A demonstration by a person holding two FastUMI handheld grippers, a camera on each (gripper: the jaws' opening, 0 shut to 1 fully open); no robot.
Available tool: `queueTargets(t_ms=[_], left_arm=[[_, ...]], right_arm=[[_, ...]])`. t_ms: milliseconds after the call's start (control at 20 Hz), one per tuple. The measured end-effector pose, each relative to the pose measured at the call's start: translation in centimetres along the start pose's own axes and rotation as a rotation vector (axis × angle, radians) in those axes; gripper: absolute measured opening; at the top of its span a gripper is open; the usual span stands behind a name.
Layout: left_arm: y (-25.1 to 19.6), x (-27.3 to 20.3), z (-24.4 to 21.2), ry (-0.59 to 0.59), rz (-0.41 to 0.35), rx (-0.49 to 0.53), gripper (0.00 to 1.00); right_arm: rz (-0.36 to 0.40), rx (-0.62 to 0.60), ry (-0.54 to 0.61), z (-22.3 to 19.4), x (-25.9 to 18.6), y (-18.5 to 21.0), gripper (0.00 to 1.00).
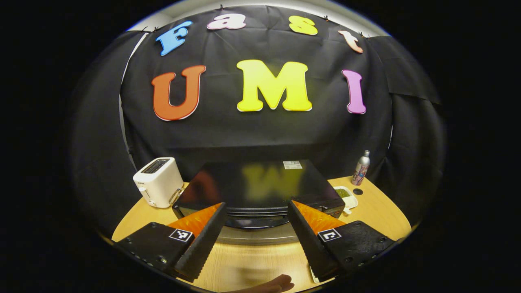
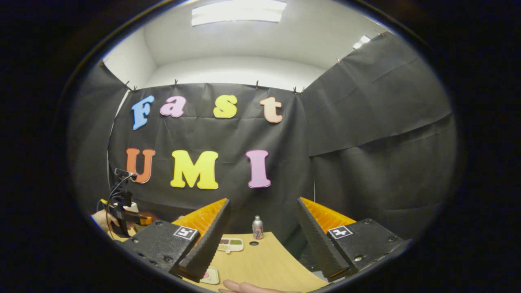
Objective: Open the electric oven with the left hand, put the food in, and close the electric oven.
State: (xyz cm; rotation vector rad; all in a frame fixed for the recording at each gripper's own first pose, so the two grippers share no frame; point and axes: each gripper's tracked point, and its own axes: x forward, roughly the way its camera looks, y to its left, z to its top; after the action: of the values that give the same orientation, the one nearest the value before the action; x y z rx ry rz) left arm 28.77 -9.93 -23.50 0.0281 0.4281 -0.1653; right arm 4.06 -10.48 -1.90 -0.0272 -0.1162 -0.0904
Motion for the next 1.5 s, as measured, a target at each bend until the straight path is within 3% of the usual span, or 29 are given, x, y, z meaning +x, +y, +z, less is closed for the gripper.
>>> queueTargets(t_ms=[350,500,600,650,700,1500], left_arm=[[-0.5,2.3,-2.0,0.098,0.031,0.051,0.95],[-0.3,2.6,-2.2,0.125,0.044,0.012,0.95],[0.3,3.2,-2.1,0.116,0.059,0.022,0.98],[0.5,3.4,-2.2,0.122,0.059,0.02,0.89],[0.4,3.3,-1.9,0.113,0.049,0.012,0.97],[0.2,-0.4,-4.5,0.086,0.017,0.018,0.95]], right_arm=[[-0.025,0.011,0.033,-1.6,0.7,-2.2,1.0],[0.007,0.038,0.03,-1.6,0.1,-1.4,0.99],[0.011,0.035,0.042,-1.9,0.0,-1.5,0.99],[0.013,0.034,0.058,-2.1,-0.3,-1.4,0.98],[0.018,0.037,0.077,-2.3,-0.7,-1.2,0.98],[0.009,0.028,0.152,-1.4,-4.7,-0.2,1.0]])
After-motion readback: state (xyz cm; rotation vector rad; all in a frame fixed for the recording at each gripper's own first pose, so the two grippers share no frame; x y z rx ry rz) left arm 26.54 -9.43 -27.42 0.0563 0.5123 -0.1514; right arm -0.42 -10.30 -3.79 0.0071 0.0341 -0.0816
